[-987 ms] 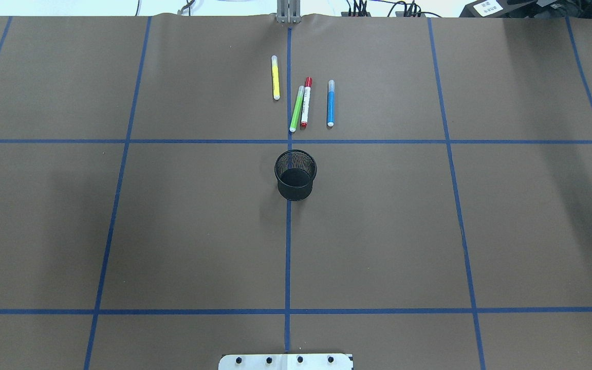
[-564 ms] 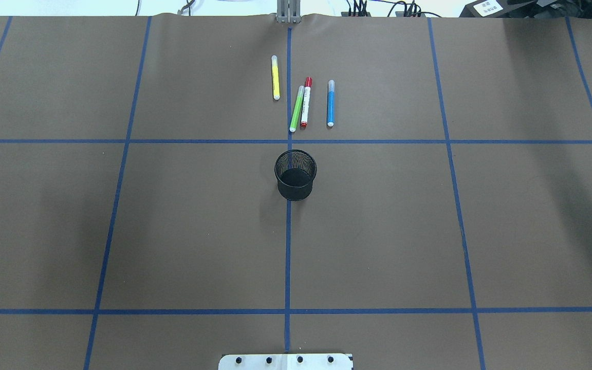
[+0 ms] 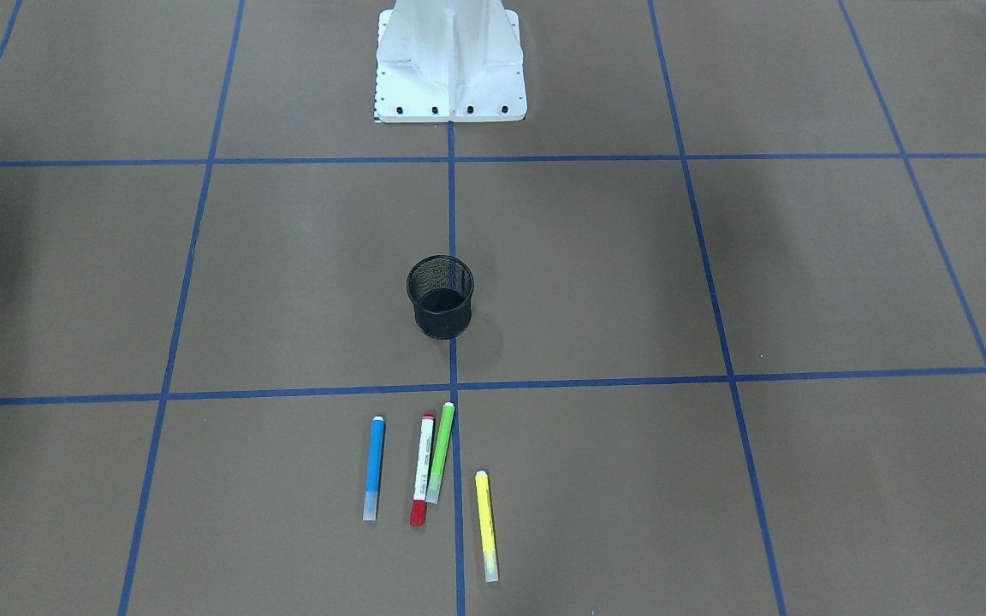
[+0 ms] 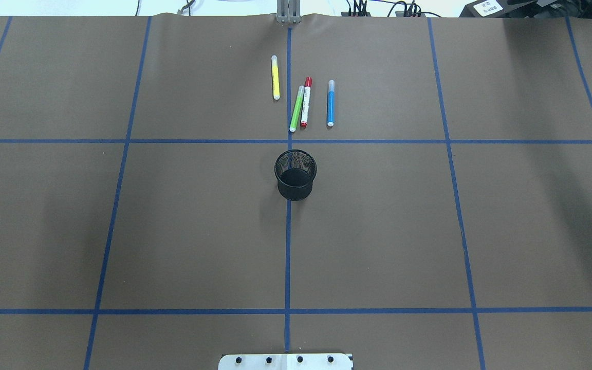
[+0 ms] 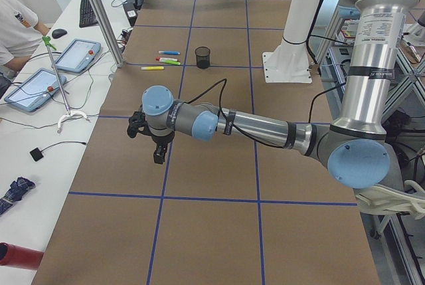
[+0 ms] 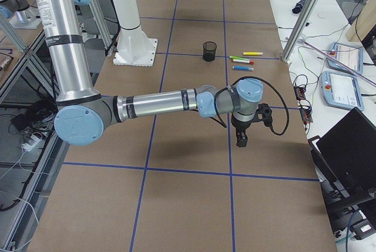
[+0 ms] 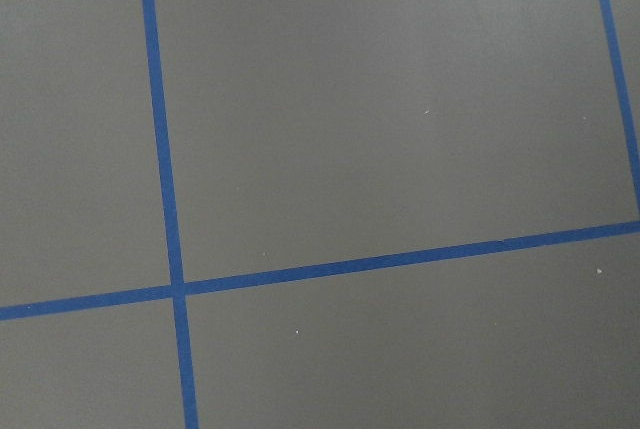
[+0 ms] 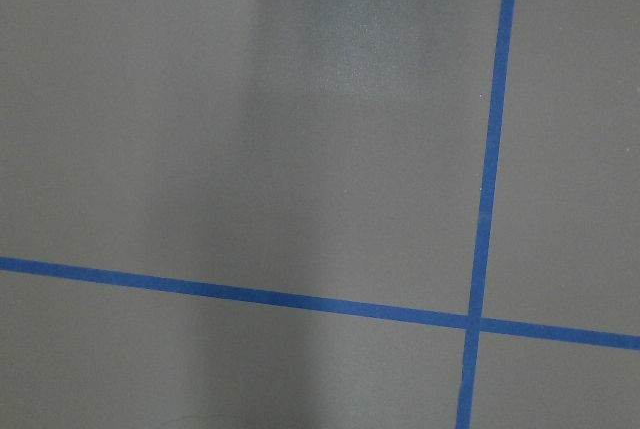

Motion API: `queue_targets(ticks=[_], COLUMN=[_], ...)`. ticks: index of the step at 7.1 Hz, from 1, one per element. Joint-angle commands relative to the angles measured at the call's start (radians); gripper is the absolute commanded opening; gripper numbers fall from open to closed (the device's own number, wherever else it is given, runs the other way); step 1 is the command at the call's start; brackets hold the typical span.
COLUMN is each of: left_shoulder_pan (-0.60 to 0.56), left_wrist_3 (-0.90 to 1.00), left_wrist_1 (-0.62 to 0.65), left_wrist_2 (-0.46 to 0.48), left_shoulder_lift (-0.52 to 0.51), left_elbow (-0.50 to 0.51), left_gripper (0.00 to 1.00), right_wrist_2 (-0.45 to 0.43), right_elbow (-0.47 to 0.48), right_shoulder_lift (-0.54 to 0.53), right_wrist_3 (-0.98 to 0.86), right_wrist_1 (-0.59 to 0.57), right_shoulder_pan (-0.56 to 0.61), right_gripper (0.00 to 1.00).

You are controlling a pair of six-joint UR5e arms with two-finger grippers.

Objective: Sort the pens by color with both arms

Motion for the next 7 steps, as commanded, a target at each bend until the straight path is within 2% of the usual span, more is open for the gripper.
queue_targets(ticks=[1,3,4,6,7], left_shoulder_pan=[0.0,-0.002,0.0,-0.002,-0.002], left_wrist_3=[0.021,0.022,0.022,0.157,0.163], left_wrist_1=[0.001,0.021,0.11,0.13,0.146], left_wrist_2=[0.01,0.014,0.014,0.014,0.017], left_shoulder_lift=[0.001,-0.001,-0.011,0.001,0.002], left_elbow=[-0.002,-0.005,-0.006,-0.005,-0.003], left_gripper=[0.99,0.99,0.99,0.99,0.99], right_wrist_2=[-0.007,-0.013,-0.013,-0.012,-0.013], right_elbow=[0.001,-0.001,-0.001,-0.001,-0.001], right_shoulder_lift=[0.003,0.02,0.023,0.026,0.058], right_wrist_3=[0.001,-0.008,-0.008,-0.007,-0.008], right_wrist_1=[0.003,0.006,0.004,-0.009,-0.091], right_shoulder_pan=[-0.001,-0.003,-0.003,-0.006,-0.006], right_gripper=[0.99,0.99,0.99,0.99,0.99])
